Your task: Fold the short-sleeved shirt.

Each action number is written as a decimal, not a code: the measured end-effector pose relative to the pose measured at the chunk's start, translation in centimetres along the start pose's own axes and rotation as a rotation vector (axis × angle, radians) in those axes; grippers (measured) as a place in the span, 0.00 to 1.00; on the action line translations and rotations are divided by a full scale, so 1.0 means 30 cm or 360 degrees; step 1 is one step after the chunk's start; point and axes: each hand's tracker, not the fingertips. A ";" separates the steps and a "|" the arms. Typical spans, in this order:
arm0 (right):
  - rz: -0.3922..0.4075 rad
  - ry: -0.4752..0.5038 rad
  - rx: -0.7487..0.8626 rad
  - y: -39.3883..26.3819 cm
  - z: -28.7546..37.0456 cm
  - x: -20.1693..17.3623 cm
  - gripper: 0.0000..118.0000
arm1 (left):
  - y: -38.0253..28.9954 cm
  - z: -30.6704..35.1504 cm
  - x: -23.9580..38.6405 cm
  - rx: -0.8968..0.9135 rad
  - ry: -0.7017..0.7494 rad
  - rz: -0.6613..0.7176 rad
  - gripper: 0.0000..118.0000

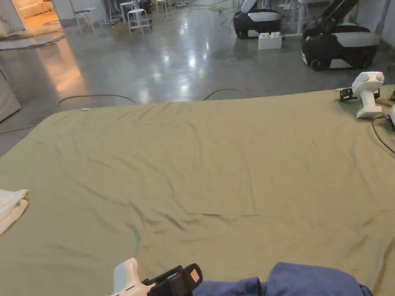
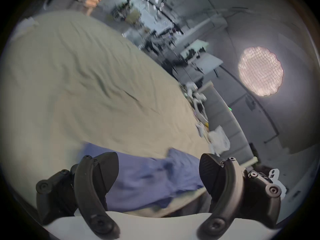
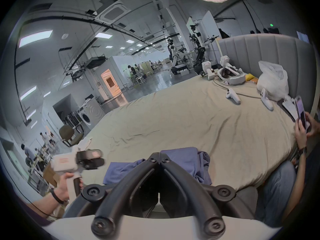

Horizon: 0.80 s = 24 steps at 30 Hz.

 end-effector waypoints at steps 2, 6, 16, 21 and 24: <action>0.0037 0.0028 -0.0015 0.007 -0.015 -0.018 0.00 | 0.009 0.039 -0.090 0.0014 0.0125 0.0040 0.85; 0.0084 0.0055 -0.0028 0.006 -0.023 -0.037 0.00 | -0.042 -0.007 -0.260 -0.0124 0.0011 0.0449 0.84; 0.0143 -0.0054 -0.0015 0.008 0.046 -0.039 0.00 | -0.163 -0.158 -0.307 -0.0140 -0.0059 0.0684 0.10; 0.0089 -0.0048 -0.0008 0.018 0.041 -0.023 0.00 | -0.066 0.016 -0.311 0.0052 -0.0044 0.0615 0.09; 0.0104 -0.0026 -0.0014 0.020 0.024 -0.021 0.00 | 0.041 0.147 -0.246 0.0102 0.0122 0.0292 0.09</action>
